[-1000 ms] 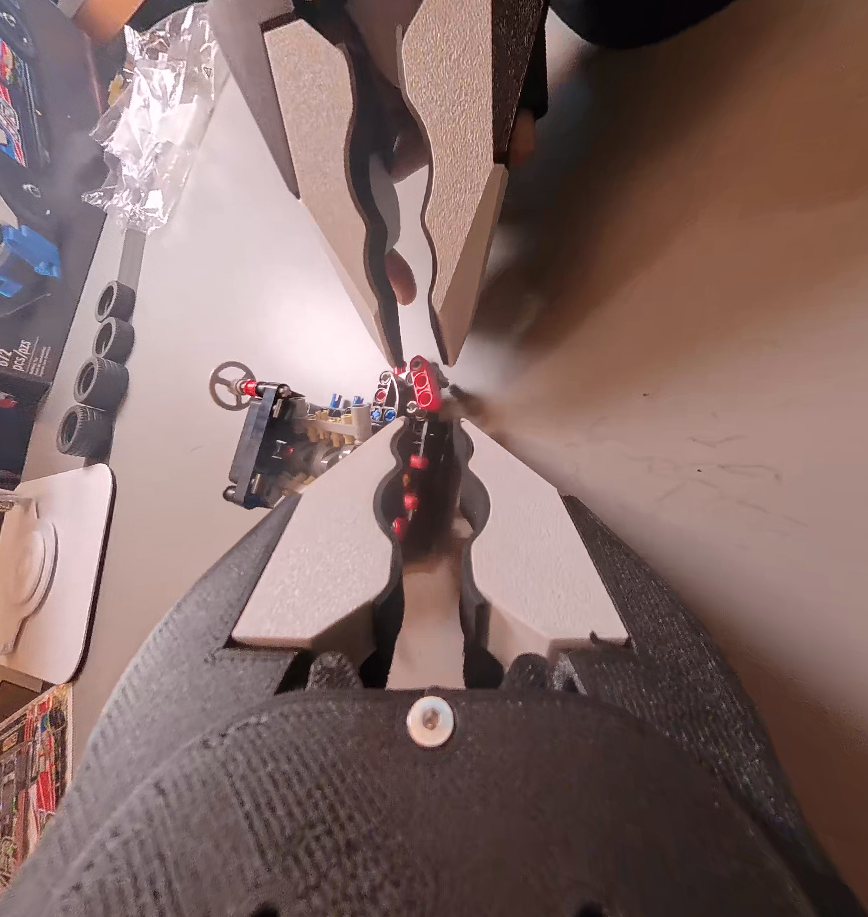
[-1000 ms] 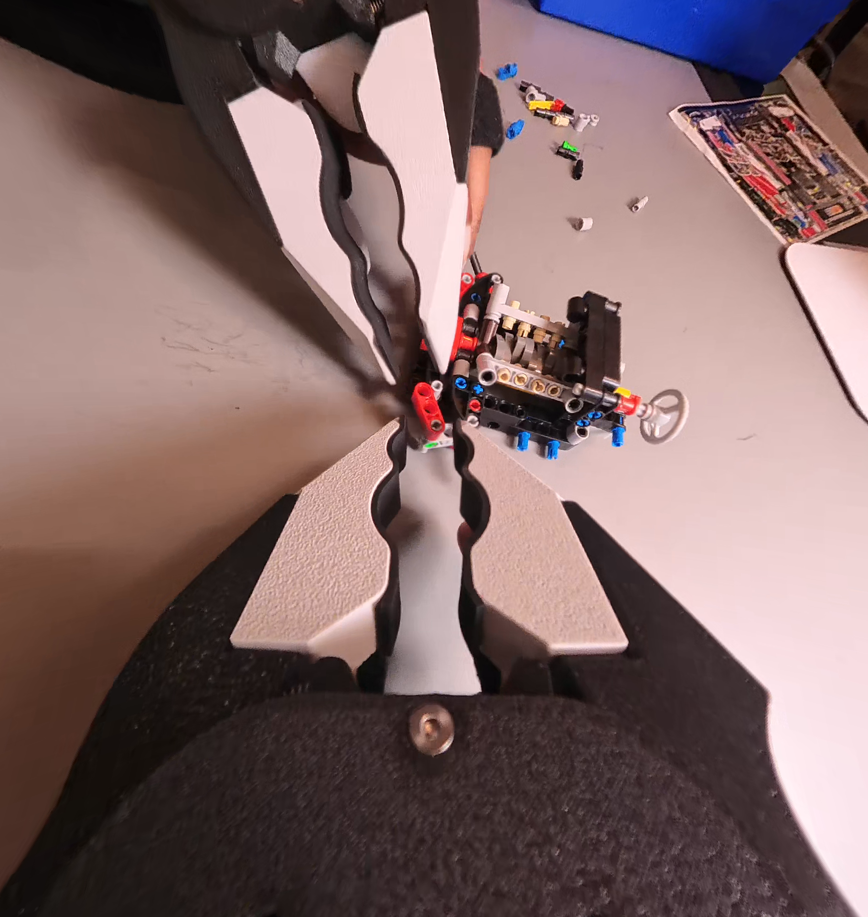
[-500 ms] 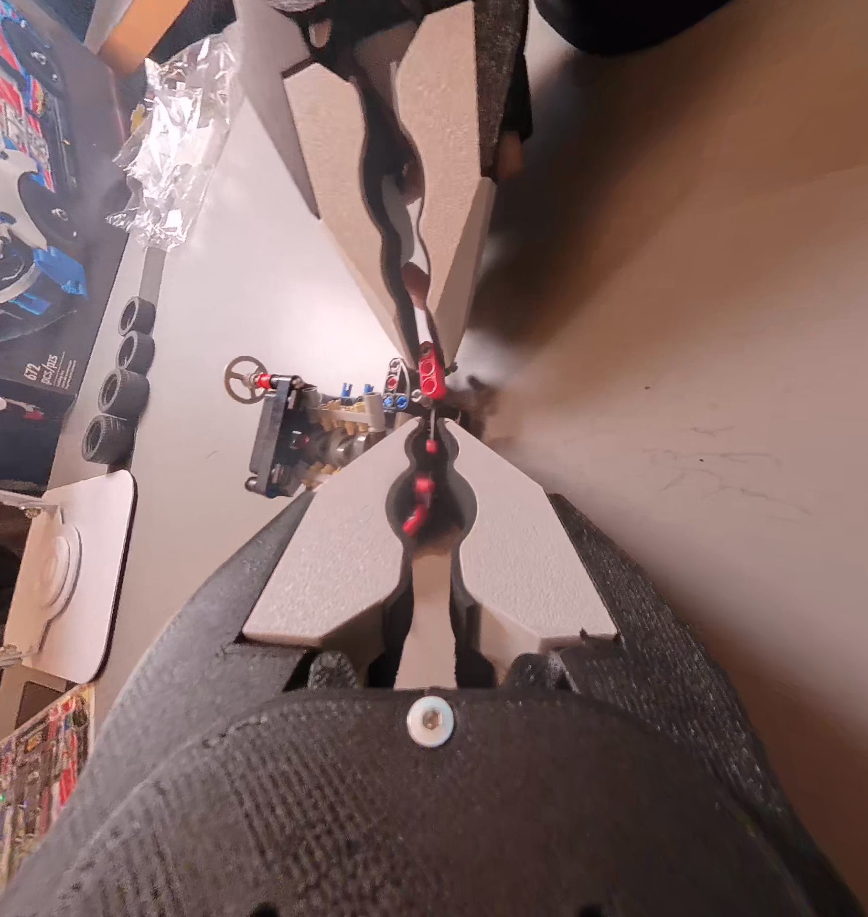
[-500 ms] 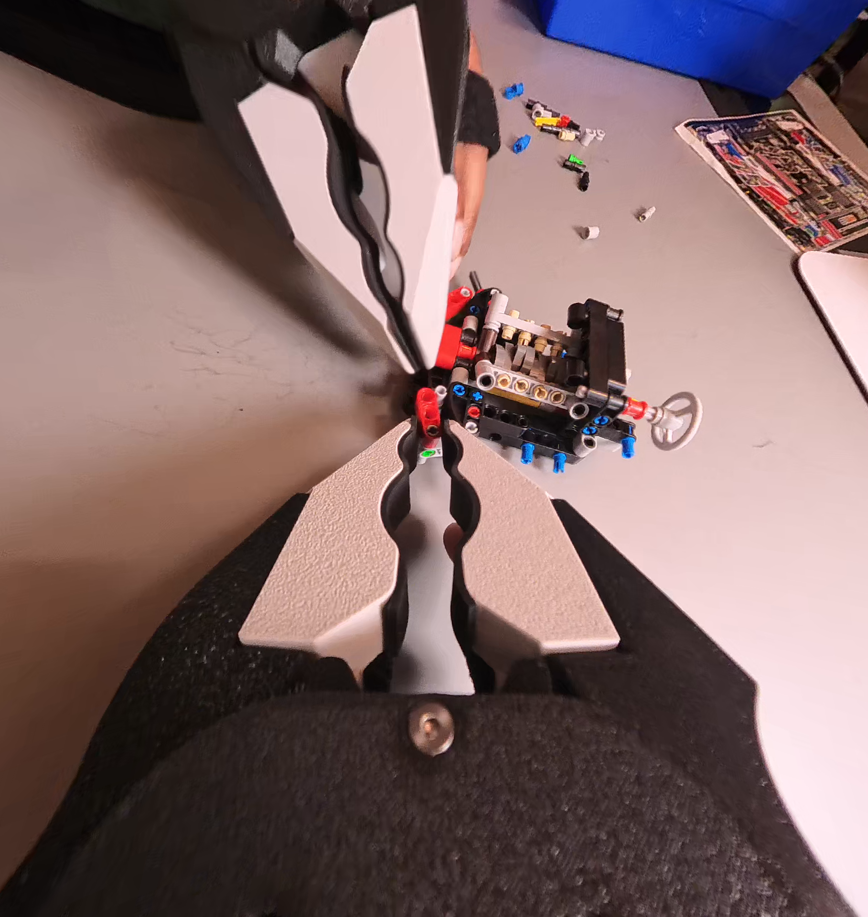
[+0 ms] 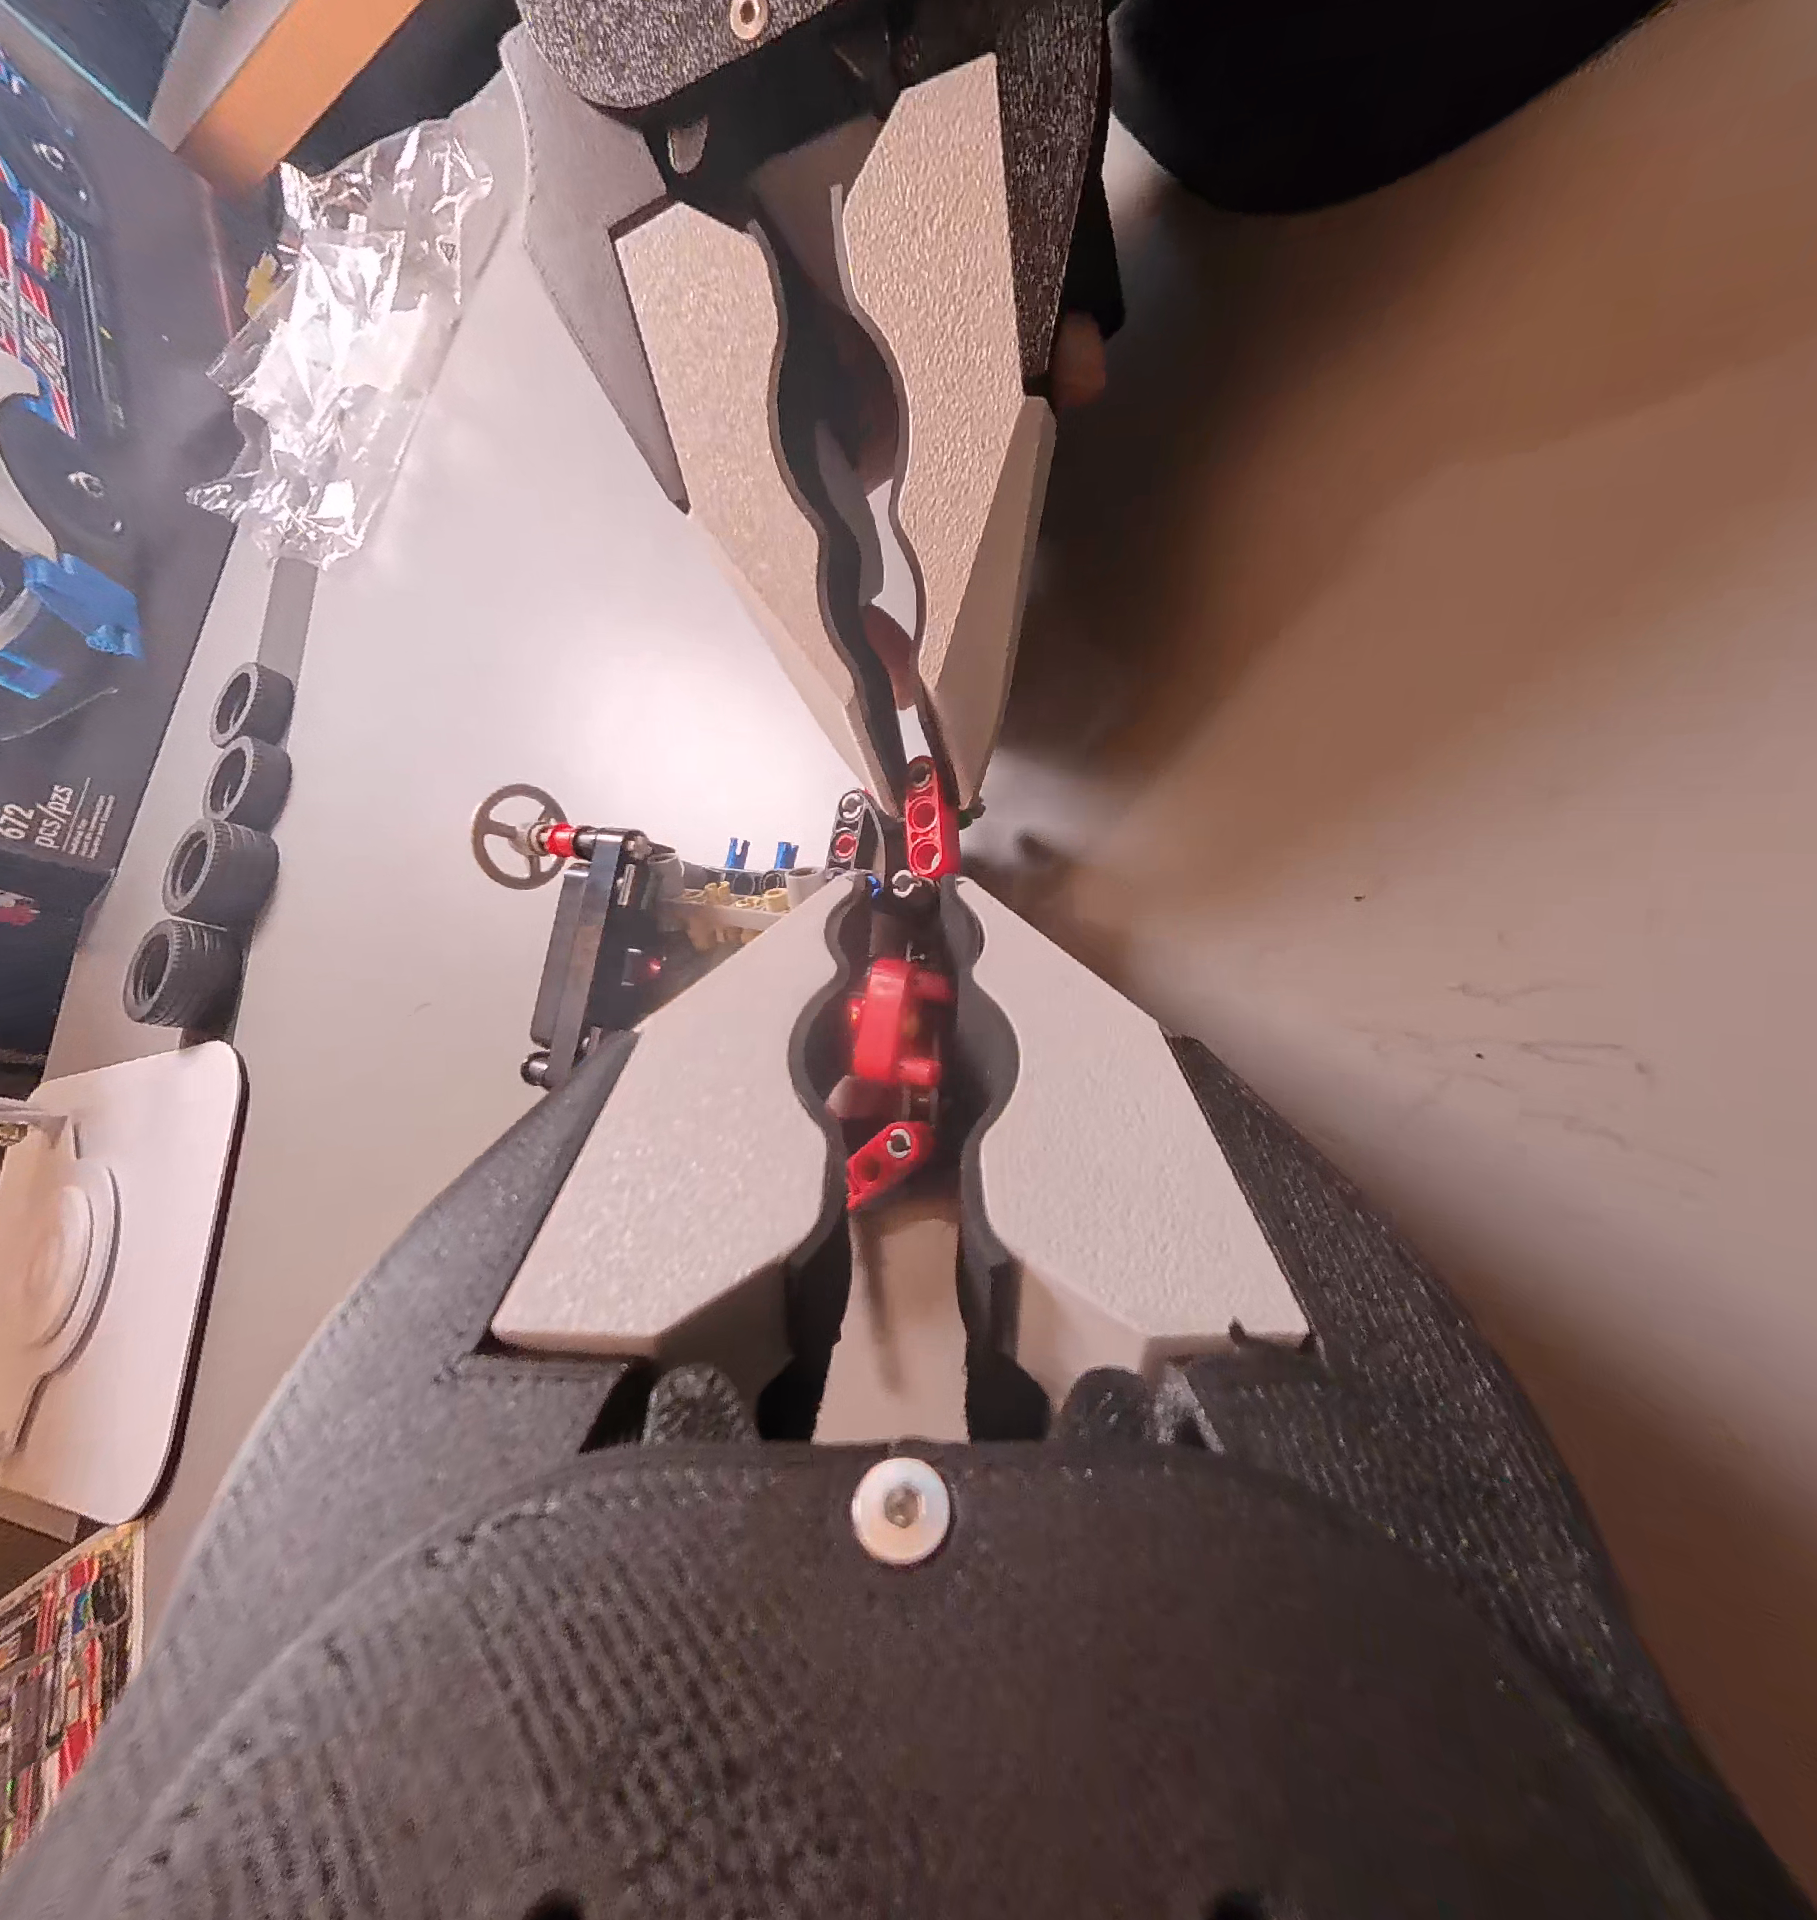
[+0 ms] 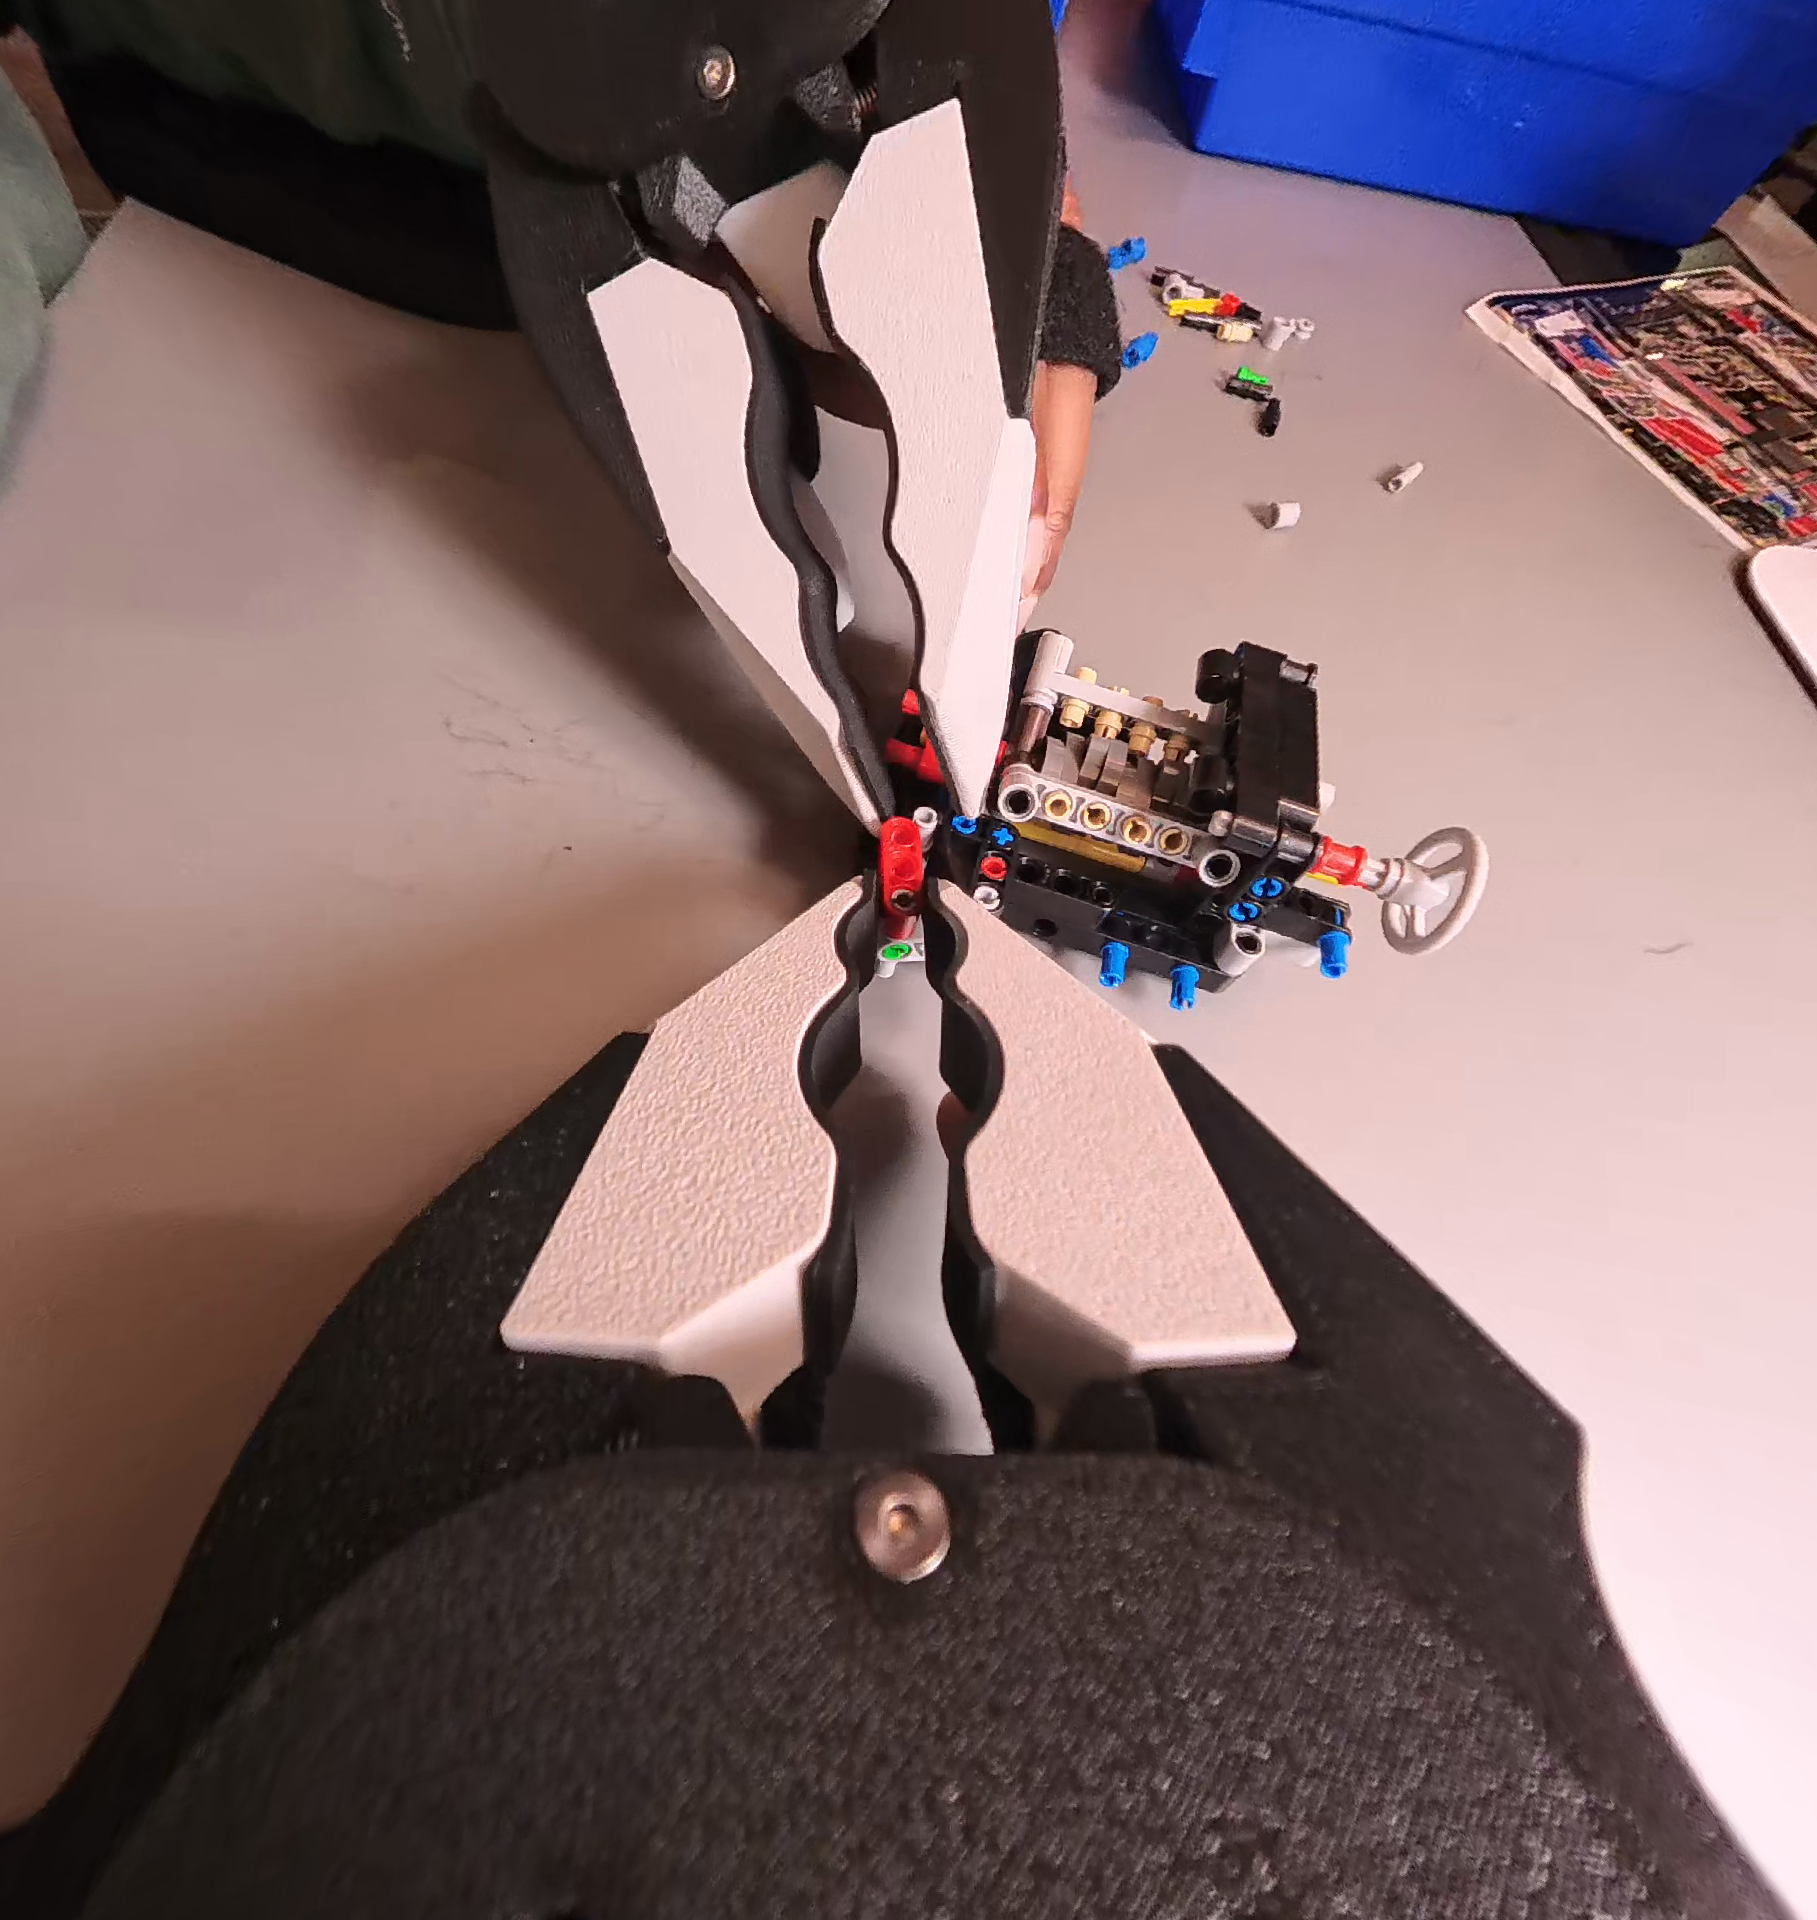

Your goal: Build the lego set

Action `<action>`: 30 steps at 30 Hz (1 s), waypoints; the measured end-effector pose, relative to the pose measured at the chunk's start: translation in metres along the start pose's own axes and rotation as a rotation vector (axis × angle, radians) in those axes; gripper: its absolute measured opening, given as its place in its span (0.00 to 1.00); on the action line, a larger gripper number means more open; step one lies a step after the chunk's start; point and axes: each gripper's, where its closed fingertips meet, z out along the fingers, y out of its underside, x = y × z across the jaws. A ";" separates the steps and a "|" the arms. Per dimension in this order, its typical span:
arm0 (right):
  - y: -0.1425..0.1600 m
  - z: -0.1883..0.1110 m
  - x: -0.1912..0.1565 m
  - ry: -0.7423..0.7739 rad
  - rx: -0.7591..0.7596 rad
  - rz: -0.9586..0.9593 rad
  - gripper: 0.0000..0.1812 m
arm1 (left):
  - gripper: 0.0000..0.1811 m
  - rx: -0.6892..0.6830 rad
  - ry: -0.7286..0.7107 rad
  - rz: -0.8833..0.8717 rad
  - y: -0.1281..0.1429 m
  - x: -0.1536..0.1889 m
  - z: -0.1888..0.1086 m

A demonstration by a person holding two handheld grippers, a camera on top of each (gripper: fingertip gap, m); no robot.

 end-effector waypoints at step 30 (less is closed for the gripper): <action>-0.001 -0.007 -0.015 -0.099 0.026 -0.012 0.04 | 0.02 0.057 0.054 0.117 -0.008 0.019 0.002</action>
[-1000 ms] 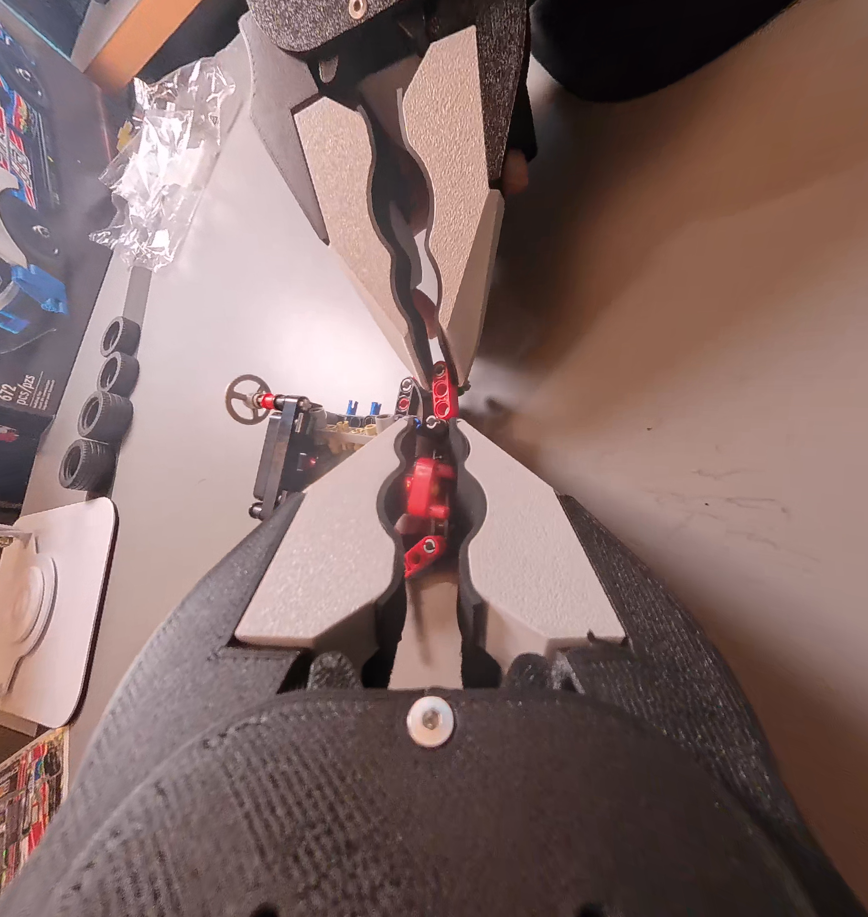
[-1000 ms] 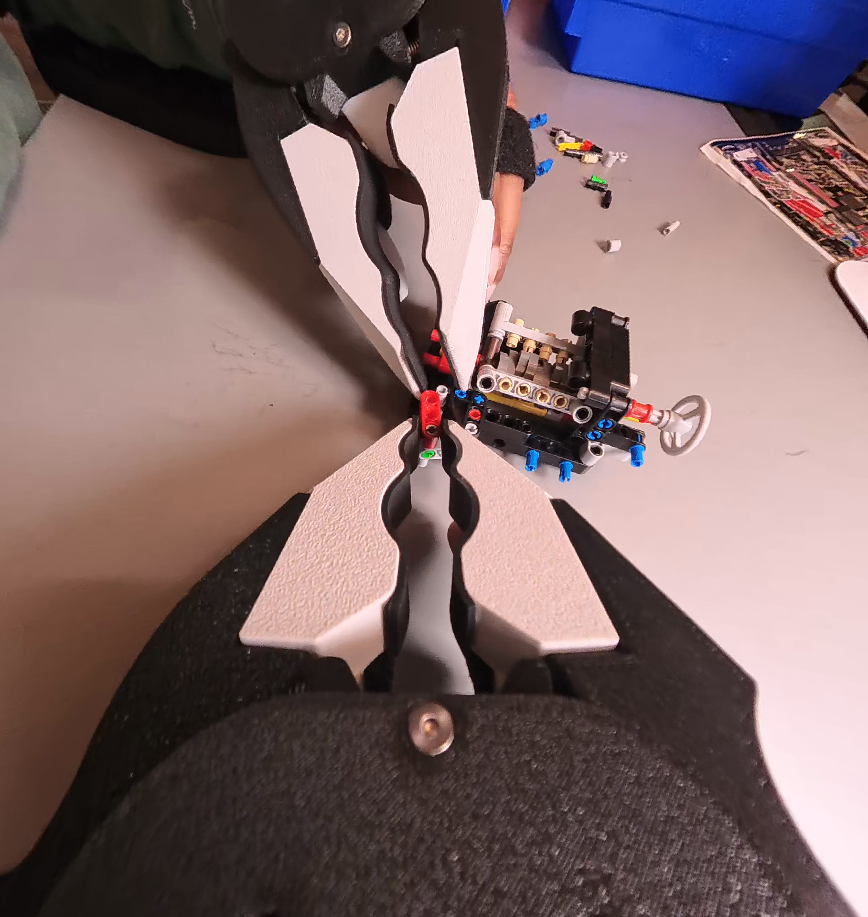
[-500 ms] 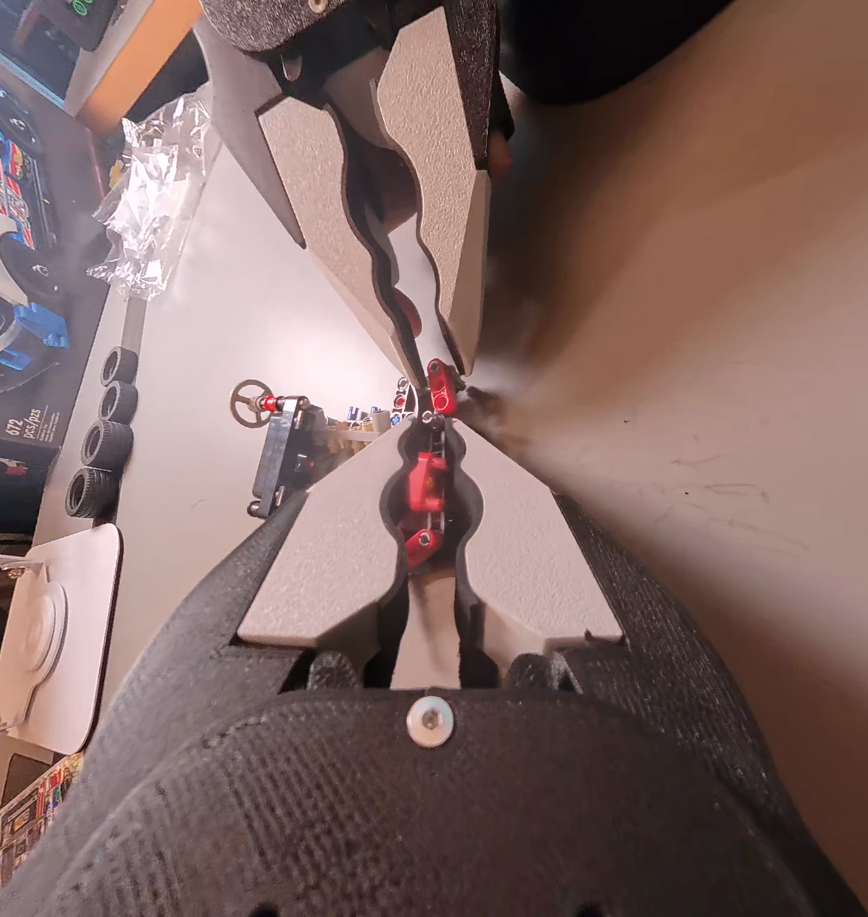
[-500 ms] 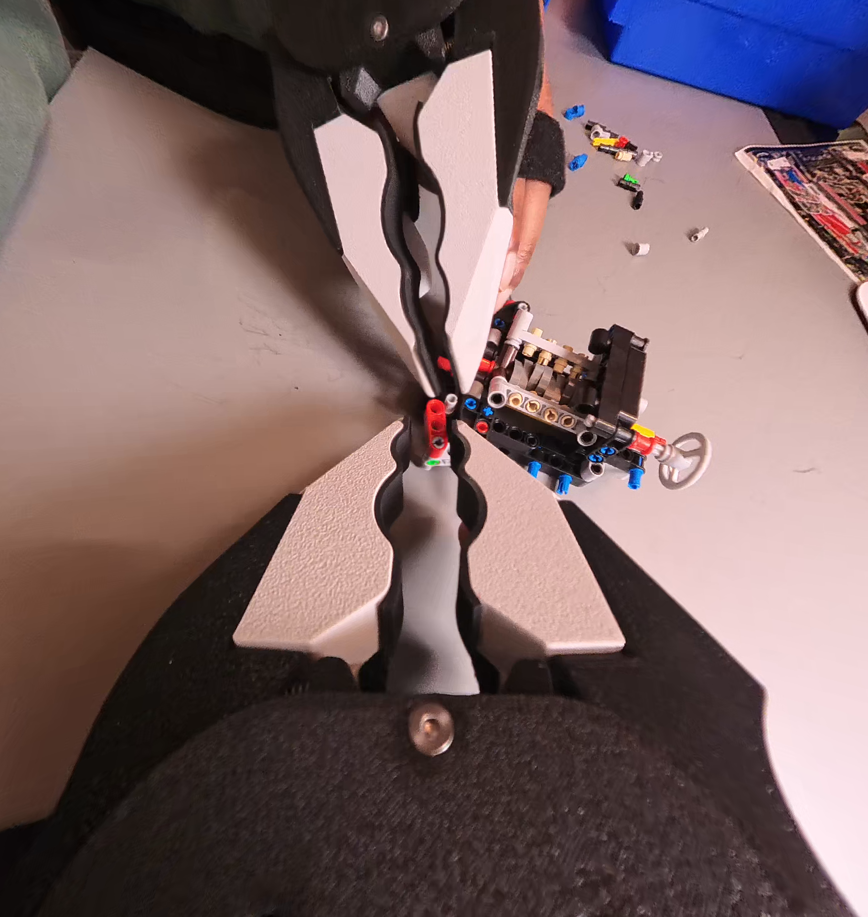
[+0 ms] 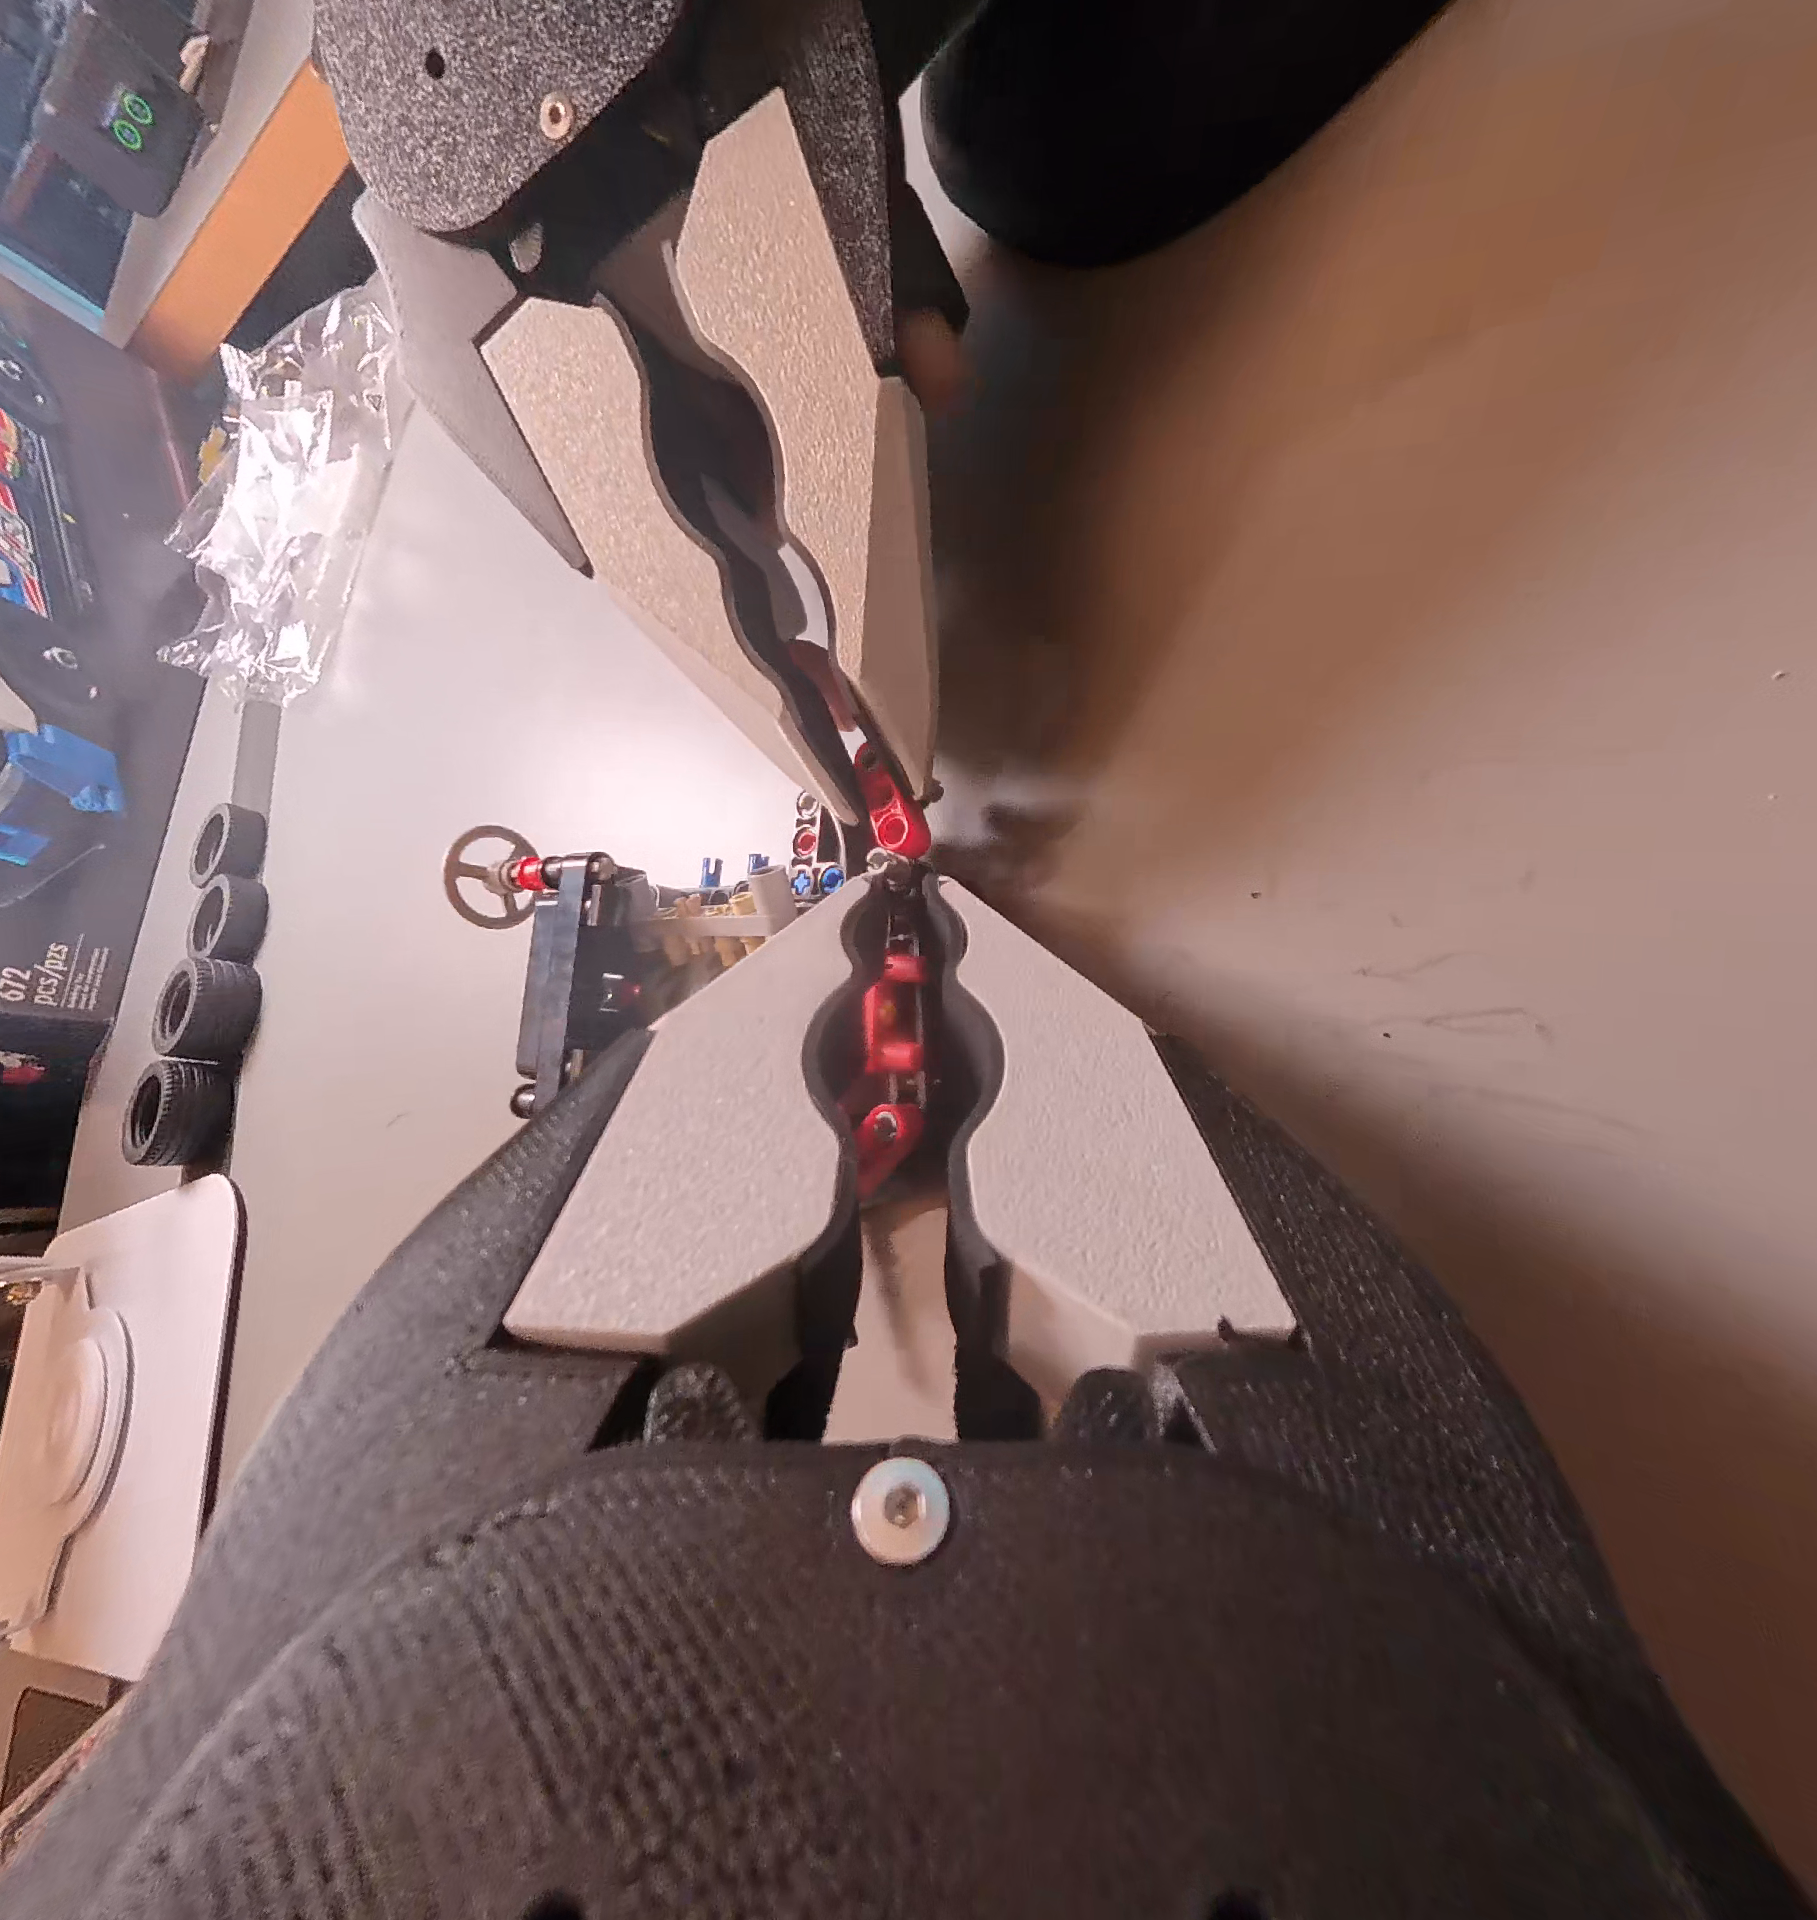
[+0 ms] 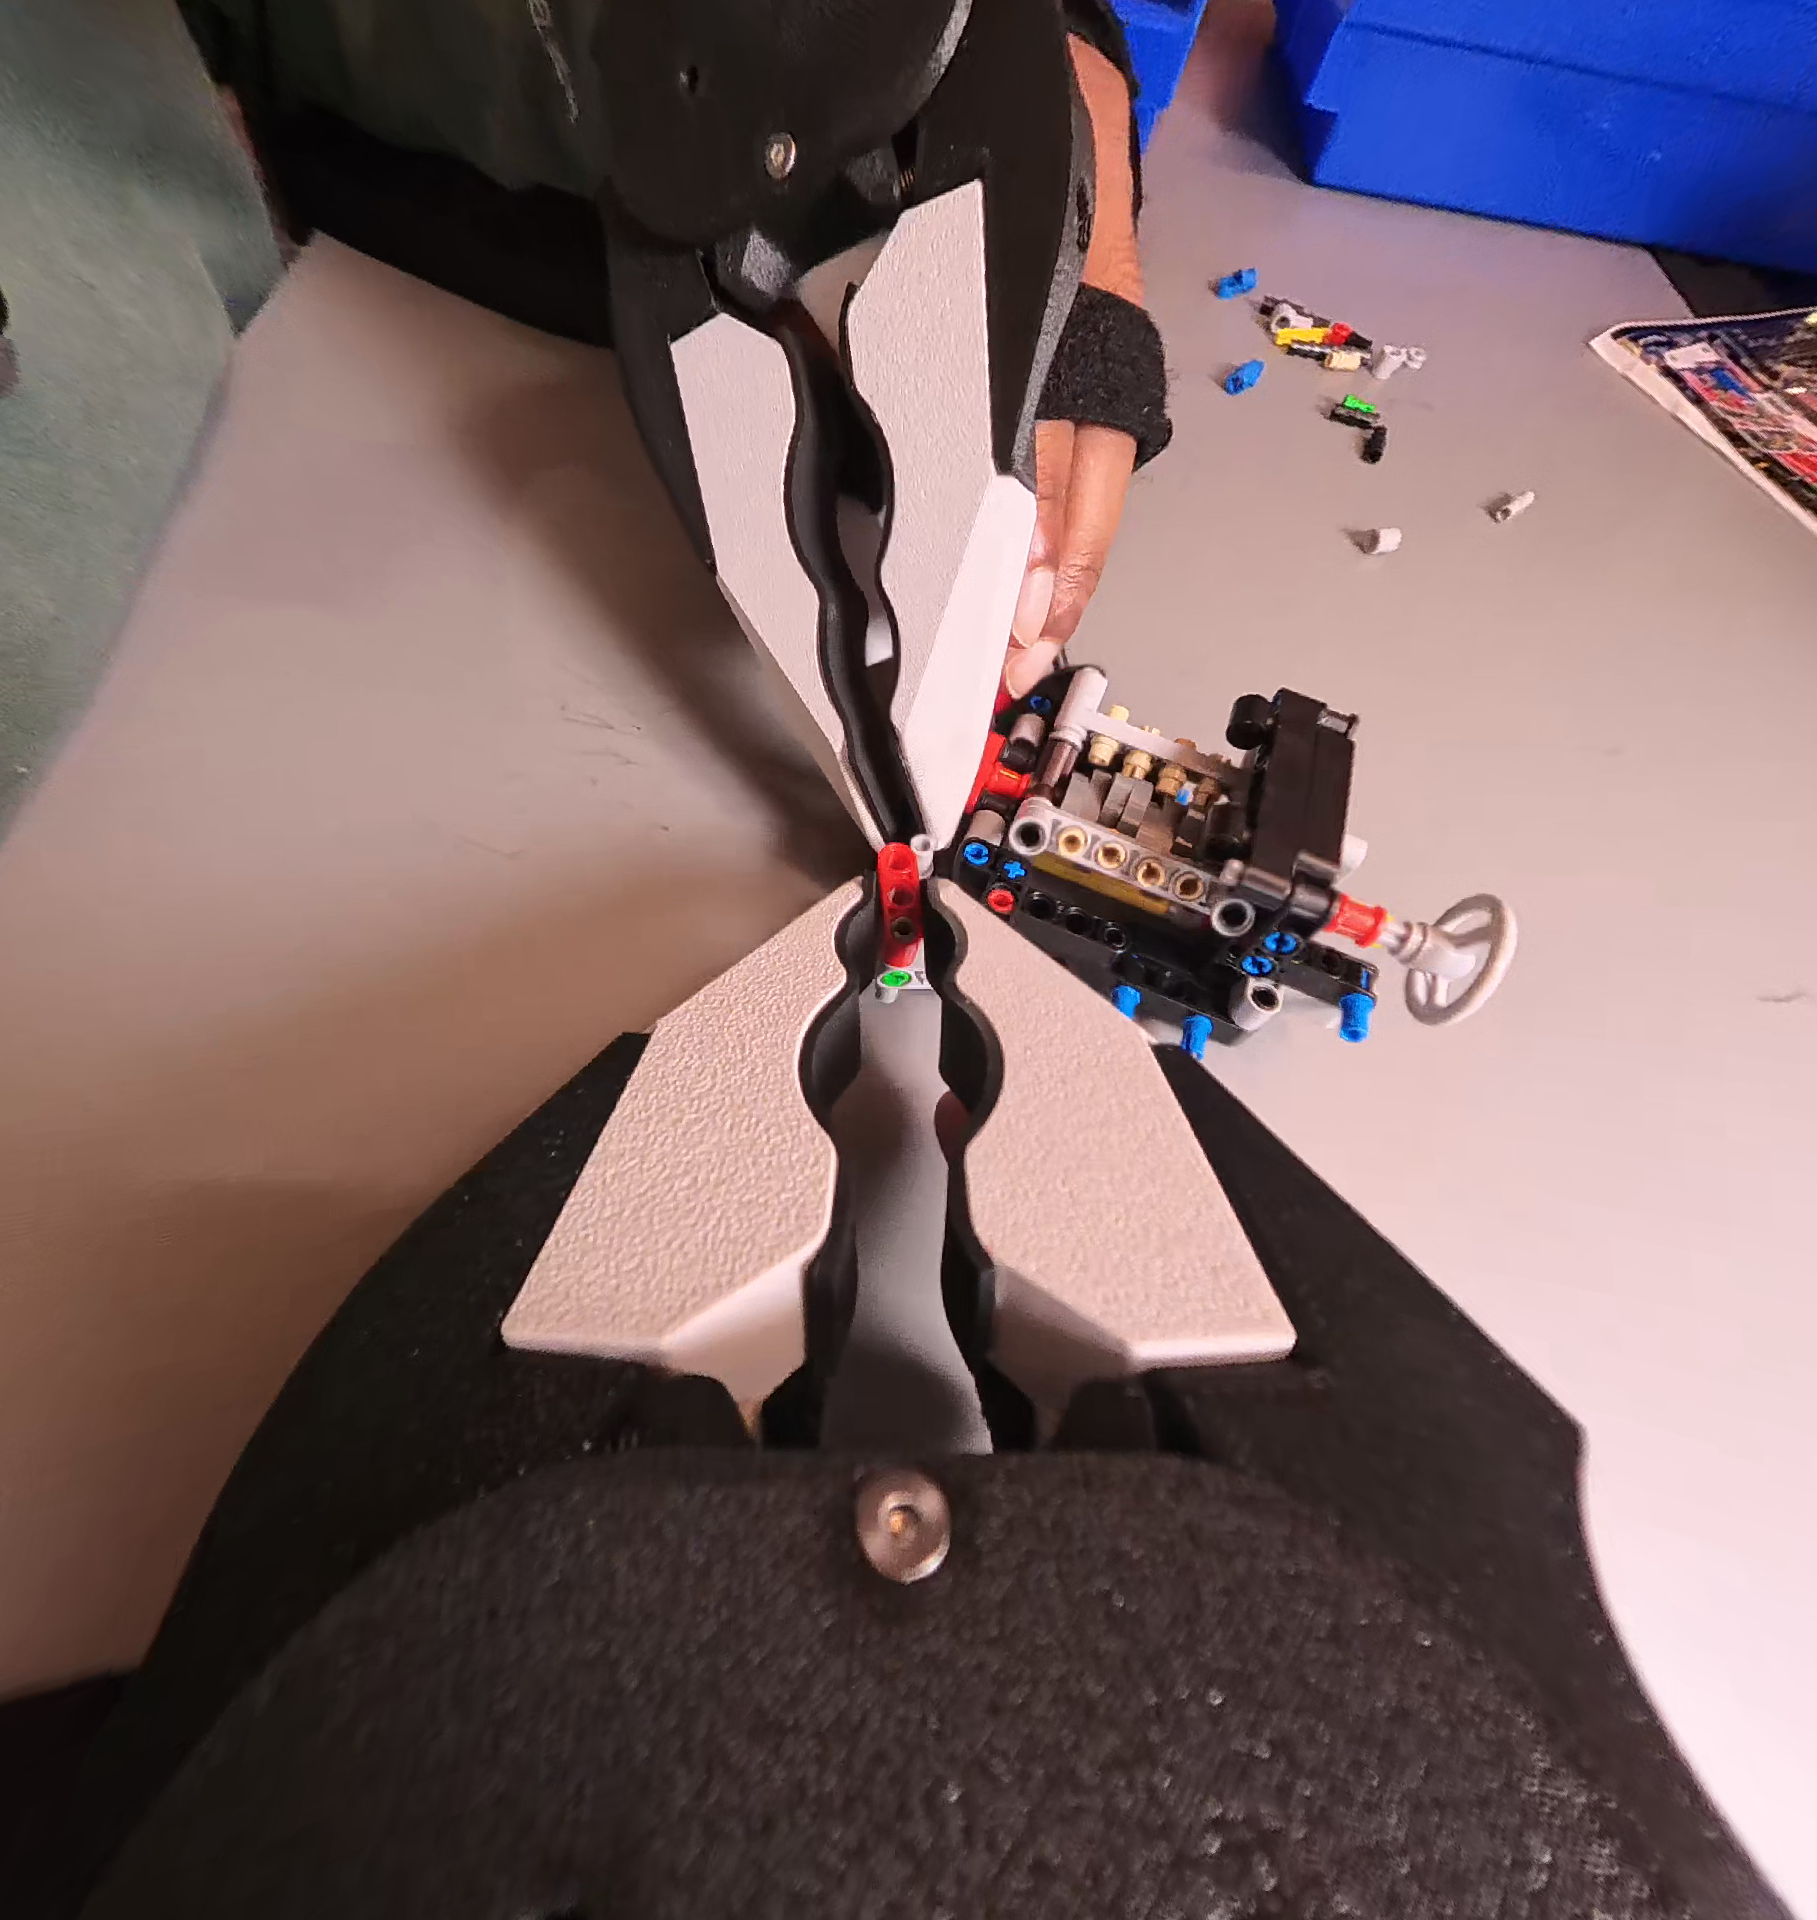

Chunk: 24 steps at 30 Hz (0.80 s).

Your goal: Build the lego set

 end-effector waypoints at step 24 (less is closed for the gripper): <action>0.009 -0.004 -0.011 -0.061 -0.042 -0.054 0.04 | 0.03 0.024 0.027 0.017 -0.010 0.006 0.006</action>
